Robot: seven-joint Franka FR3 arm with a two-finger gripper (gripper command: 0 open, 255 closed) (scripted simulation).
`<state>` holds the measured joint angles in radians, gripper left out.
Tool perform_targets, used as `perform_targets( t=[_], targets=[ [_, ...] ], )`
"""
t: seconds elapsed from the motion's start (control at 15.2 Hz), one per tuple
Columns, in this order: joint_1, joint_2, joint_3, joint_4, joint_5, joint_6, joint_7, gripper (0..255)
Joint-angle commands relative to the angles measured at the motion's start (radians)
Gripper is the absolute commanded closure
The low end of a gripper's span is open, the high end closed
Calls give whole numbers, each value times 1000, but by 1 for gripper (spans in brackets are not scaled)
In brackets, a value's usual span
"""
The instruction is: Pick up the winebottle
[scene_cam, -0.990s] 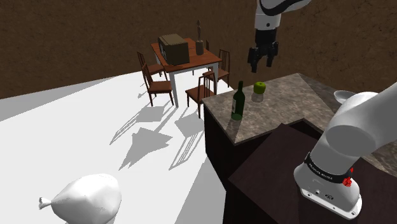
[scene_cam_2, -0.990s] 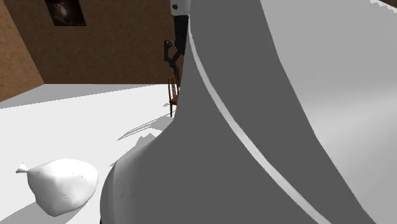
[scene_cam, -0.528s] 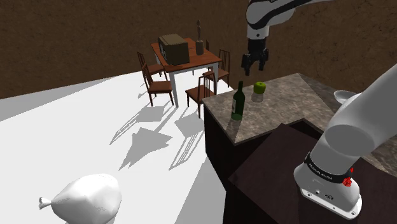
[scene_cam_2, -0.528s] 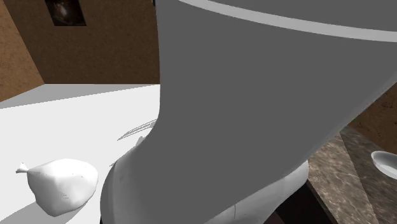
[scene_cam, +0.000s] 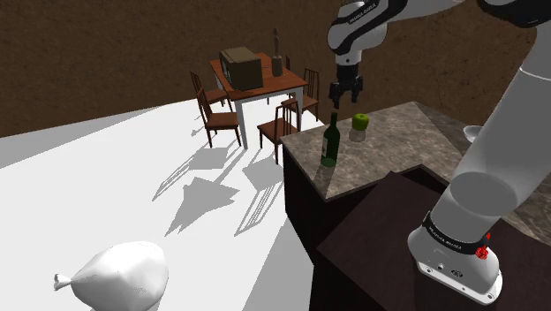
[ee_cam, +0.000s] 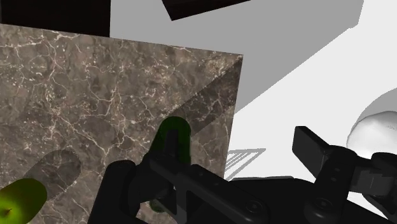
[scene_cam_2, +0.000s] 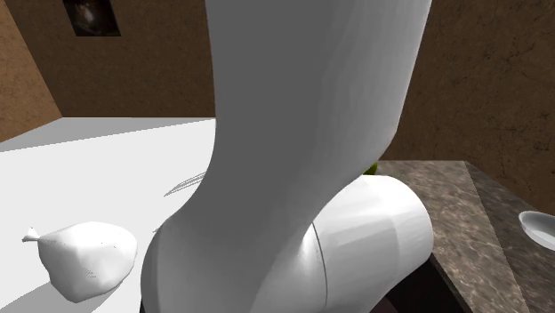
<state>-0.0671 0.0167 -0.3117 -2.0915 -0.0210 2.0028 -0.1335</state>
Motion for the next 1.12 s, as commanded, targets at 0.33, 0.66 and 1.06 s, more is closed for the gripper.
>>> perform_targets(
  t=[0.33,0.66,1.06],
  targets=[
    [-59,292,-17,220,97,47,-97,0],
    [-119,498,-6,422,157,34,-143,0],
    [-151,611,8,506,184,57,-158,0]
  ],
)
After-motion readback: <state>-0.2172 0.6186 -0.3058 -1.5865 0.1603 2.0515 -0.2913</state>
